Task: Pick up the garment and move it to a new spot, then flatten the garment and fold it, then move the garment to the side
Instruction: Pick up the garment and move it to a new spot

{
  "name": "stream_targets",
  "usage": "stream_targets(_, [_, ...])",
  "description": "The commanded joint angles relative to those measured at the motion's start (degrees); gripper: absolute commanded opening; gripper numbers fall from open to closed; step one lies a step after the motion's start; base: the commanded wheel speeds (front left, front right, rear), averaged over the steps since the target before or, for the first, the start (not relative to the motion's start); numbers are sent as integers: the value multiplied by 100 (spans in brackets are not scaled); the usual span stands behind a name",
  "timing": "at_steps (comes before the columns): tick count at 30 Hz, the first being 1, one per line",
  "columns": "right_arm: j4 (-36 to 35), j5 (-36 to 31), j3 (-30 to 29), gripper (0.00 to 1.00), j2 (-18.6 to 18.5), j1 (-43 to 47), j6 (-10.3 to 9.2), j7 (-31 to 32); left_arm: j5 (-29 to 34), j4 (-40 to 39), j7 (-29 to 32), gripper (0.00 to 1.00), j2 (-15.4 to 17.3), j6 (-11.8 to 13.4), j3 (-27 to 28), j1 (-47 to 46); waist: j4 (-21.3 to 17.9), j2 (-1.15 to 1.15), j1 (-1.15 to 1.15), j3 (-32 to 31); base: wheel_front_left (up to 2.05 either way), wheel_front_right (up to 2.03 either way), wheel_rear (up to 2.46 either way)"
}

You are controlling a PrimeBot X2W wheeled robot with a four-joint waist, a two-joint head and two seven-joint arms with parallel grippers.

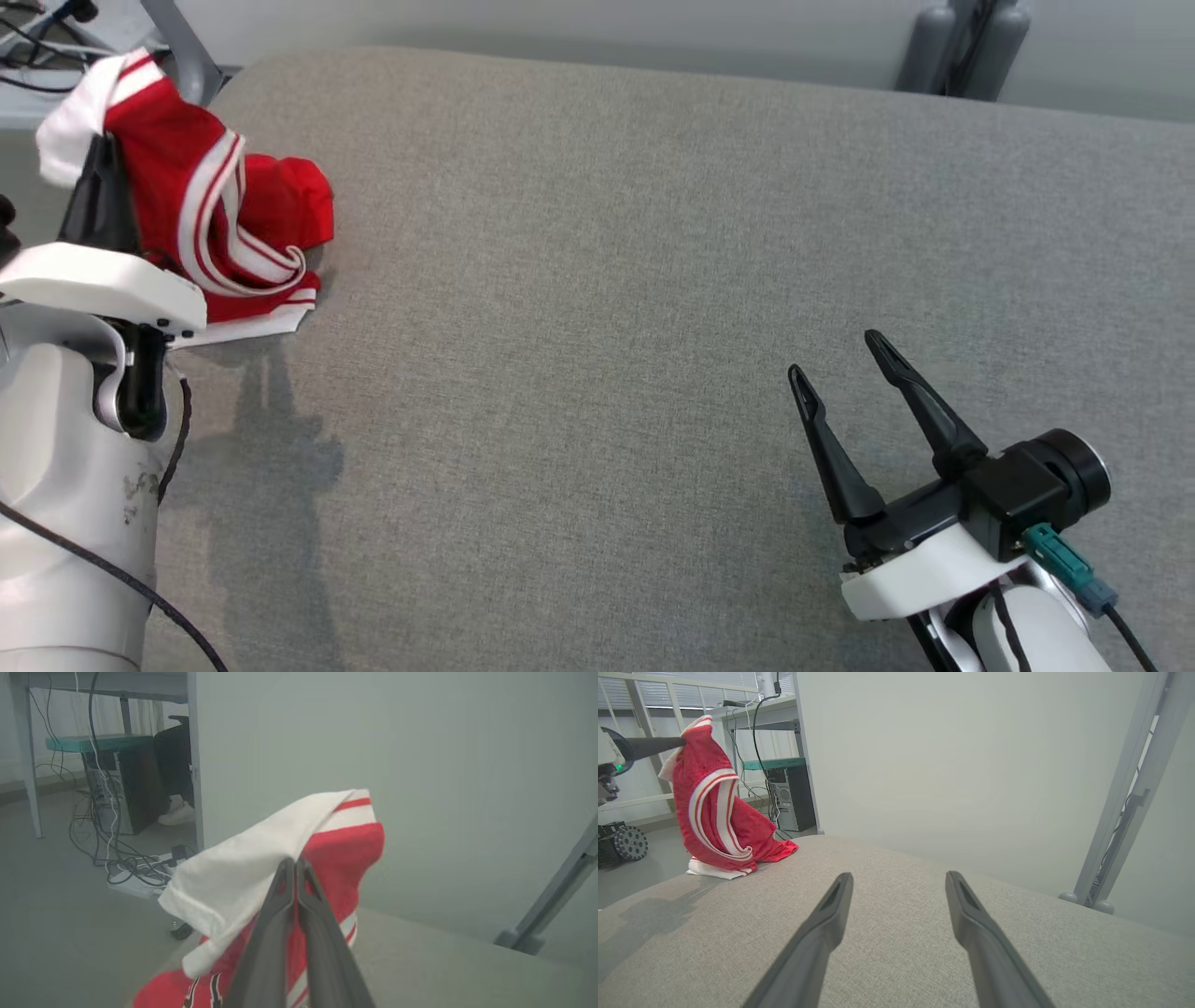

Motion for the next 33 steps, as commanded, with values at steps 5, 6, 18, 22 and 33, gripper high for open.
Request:
stream_targets(5, [127,85,-29,100,65,130,-4,-123,-250,-1351,-51,0,-123,-92,252,385,-81,0,0,-517,0,0,0])
stream_targets(6, [143,99,-32,100,78,143,-4,-141,-295,-1615,-49,0,-139,-98,276,466,-103,0,0,-579,0,0,0])
stream_targets(18, [284,192,-107,100,200,258,-4,-267,-1100,-3861,868,0,-415,-55,221,862,-560,0,0,-1006,0,0,0])
stream_targets(22, [288,206,-180,100,214,255,-4,-297,-1254,-4541,1353,0,-549,100,61,918,-840,0,0,-1044,0,0,0])
stream_targets(33, [160,389,-345,100,222,235,-4,-307,-1567,-5520,2014,0,-955,449,-569,710,-1450,0,0,-1074,0,0,0])
